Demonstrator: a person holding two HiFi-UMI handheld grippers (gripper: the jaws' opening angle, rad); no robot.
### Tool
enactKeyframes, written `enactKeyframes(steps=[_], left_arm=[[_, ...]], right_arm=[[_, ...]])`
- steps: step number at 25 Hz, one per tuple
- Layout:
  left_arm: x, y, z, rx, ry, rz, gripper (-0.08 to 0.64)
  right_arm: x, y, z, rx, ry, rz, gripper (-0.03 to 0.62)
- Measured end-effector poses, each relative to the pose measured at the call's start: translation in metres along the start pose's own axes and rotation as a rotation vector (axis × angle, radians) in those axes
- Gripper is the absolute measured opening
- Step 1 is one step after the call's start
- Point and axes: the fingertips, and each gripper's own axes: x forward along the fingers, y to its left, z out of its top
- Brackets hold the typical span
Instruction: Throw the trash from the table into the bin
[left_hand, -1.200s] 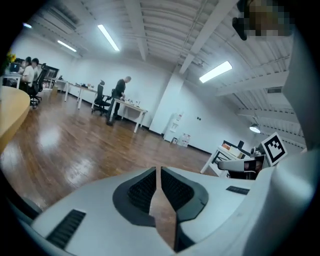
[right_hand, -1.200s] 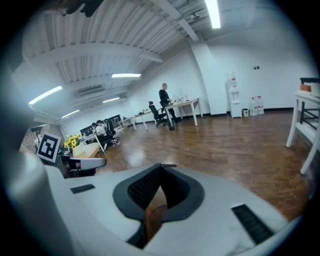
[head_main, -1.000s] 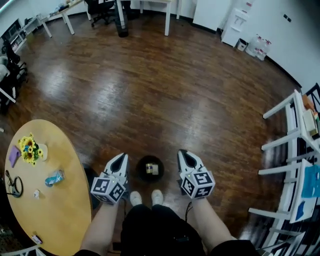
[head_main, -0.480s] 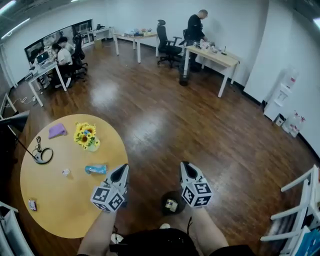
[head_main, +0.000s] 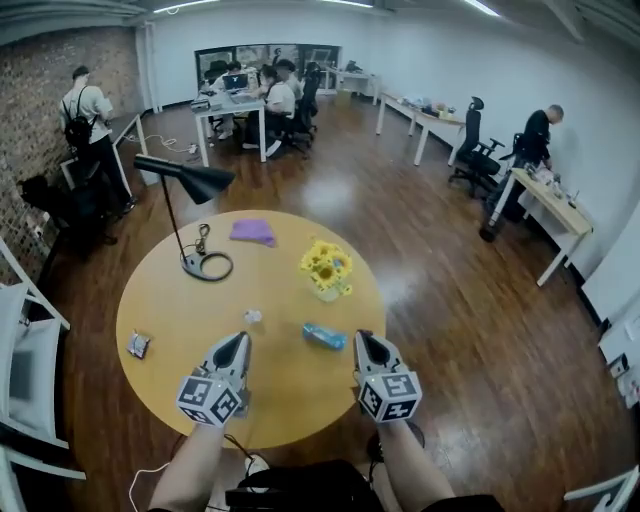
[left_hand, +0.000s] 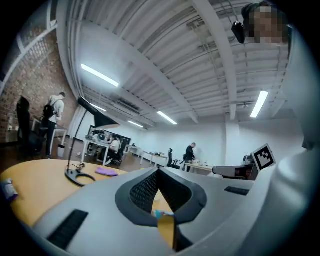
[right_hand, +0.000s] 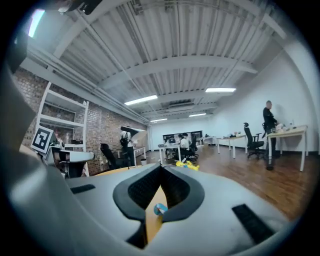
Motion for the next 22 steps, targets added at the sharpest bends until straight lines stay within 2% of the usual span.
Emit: enactKeyframes(steps=[2,5,7,9,11,13,18,22], left_arm=[[-0.032,0.032,0.009,0.008,-0.02,0.07,0.004],[-0.065,0.071,0.018,0.025,-0.023,0.13,0.004],[-0.09,0.096,0.026,0.026,-0.035,0.196,0.004],[-0.127,0.114,0.042,0.027,-0.052,0.259,0.004],[-0.153,0.123,0.057,0.033,-0.065,0.281,0.004],[-0.165,0.13,0.065,0.044,-0.076,0.287,0.004],[-0.18,0.151,0.068,0.047,-0.081,0.328,0.004],[-0.18,0.152,0.054,0.017,-0.082,0.345,0.004]], right_arm=[[0.023,0.036,-0.001,-0.016,0.01,0.064,0.0],[0.051,0.076,-0.008,-0.013,0.023,0.11,0.0],[0.068,0.103,-0.009,0.035,0.024,0.155,0.0],[0.073,0.141,-0.004,0.125,0.01,0.206,0.0],[0.074,0.178,0.001,0.152,0.004,0.242,0.0],[0.08,0.201,-0.001,0.113,0.017,0.266,0.0],[0.088,0.223,-0.006,0.084,0.05,0.314,0.0],[0.088,0.204,-0.011,0.077,0.074,0.287,0.0]])
